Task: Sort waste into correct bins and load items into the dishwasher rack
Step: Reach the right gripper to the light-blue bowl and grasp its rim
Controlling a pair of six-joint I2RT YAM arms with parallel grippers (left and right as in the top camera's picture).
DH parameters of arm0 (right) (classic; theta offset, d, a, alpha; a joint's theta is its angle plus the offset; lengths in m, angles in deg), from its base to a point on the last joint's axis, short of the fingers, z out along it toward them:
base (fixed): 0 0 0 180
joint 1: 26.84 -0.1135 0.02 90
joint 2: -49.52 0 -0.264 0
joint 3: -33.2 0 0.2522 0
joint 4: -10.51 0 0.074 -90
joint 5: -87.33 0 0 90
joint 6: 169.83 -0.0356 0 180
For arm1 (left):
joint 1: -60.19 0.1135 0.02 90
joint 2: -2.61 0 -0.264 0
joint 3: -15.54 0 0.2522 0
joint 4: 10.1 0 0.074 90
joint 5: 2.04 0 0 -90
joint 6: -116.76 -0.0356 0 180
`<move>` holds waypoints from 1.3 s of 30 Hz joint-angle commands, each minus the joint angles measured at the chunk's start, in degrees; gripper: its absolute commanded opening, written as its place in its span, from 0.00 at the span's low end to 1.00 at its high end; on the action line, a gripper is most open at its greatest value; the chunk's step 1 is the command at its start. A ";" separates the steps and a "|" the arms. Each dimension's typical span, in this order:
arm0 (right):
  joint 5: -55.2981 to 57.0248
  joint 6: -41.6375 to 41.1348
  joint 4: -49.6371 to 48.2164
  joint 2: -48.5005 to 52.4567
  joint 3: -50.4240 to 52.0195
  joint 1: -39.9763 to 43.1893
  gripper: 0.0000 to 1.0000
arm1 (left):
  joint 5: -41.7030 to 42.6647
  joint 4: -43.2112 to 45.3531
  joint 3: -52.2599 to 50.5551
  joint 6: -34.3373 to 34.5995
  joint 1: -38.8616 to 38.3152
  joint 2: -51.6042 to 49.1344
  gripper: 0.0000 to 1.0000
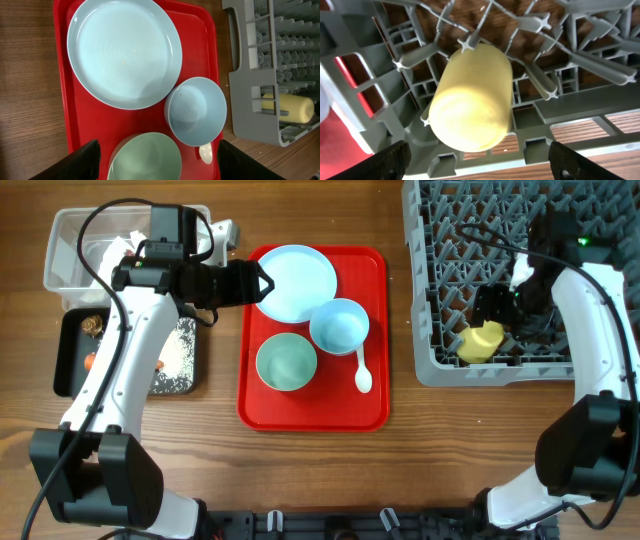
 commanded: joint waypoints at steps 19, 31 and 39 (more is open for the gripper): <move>-14.12 2.69 -4.48 -0.85 -11.28 -16.13 0.86 | -0.35 0.35 0.42 -0.46 -0.22 0.42 0.82; -10.60 -3.52 -14.97 -0.61 -2.29 -23.10 0.76 | -0.35 0.26 0.42 -0.48 -0.26 0.42 0.82; -12.09 -4.90 -23.23 2.38 2.80 -25.16 0.59 | -2.75 0.59 0.42 -0.26 -0.26 0.37 0.81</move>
